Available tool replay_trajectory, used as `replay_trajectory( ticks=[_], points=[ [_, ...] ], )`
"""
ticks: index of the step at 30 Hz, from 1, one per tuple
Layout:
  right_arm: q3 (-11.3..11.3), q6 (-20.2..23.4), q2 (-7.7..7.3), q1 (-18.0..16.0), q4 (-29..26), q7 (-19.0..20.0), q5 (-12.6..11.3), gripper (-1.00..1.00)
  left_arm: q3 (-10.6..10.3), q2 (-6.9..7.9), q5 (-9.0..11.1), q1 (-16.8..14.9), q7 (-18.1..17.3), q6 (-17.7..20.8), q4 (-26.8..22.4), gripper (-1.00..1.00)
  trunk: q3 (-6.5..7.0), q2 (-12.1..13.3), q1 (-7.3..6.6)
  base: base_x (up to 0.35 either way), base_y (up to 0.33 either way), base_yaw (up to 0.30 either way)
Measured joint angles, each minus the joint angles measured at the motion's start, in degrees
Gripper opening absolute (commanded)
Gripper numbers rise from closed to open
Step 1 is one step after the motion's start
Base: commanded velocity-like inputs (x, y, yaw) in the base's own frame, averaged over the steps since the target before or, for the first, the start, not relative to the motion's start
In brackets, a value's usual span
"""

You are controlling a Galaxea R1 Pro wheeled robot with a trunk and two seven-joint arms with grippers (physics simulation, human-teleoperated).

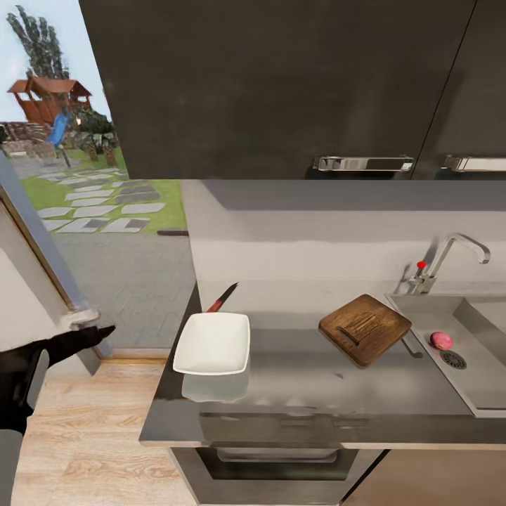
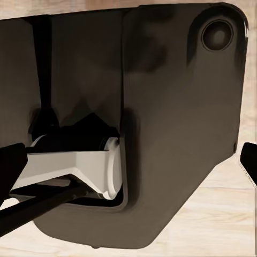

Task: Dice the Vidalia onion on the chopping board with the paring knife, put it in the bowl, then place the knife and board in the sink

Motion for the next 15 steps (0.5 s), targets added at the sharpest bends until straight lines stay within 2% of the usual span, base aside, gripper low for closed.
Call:
replay_trajectory(
  ticks=[1,2,5,9,11,15],
  points=[
    [-0.01,-0.38,-0.08,0.00,-0.09,-0.02,0.02,1.00,0.03,-0.14,-0.73,0.42,0.05,-2.83,2.30,1.00,0.00,0.00,0.00,0.000,0.000,0.000],
    [0.04,-2.91,-0.19,0.00,-0.25,-0.07,0.13,1.00,-0.02,-1.07,-2.85,1.17,0.12,-11.03,8.74,1.00,-0.01,-0.01,-0.01,0.000,0.000,0.000],
    [0.09,-5.50,-0.27,0.00,-0.34,-0.09,0.21,1.00,-0.10,-1.51,-4.04,1.43,0.12,-16.98,14.81,1.00,0.00,0.00,0.00,0.000,0.000,0.000],
    [0.13,-9.72,-0.31,0.00,-0.46,-0.30,0.26,1.00,-0.29,-1.75,-4.77,1.71,0.11,-27.80,25.86,1.00,-0.01,0.00,0.00,0.000,0.000,0.000],
    [0.14,-10.87,-0.32,0.00,-0.67,-0.66,0.27,1.00,-0.33,-1.78,-4.87,1.80,0.07,-30.67,29.87,1.00,0.00,0.00,0.00,0.000,0.000,0.000],
    [0.15,-11.81,-0.32,0.00,-1.32,-1.71,0.29,1.00,-0.32,-1.82,-4.90,1.92,-0.01,-32.79,34.58,1.00,0.00,0.00,0.00,0.000,0.000,0.000]
  ],
)
